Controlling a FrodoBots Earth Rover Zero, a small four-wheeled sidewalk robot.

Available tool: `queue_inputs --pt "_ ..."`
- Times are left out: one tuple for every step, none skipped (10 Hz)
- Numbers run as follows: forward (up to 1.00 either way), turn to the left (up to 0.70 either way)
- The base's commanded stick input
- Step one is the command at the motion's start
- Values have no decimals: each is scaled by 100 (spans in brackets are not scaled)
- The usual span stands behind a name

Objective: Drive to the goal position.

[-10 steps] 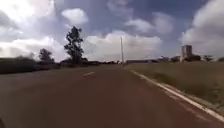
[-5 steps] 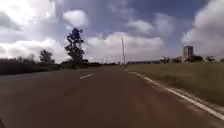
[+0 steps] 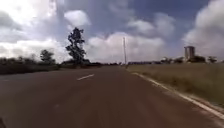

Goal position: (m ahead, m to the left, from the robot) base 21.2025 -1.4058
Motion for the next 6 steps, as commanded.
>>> queue_inputs --pt "100 0" --pt "100 0" --pt "100 0" --pt "100 0" --pt "100 0" --pt "100 0"
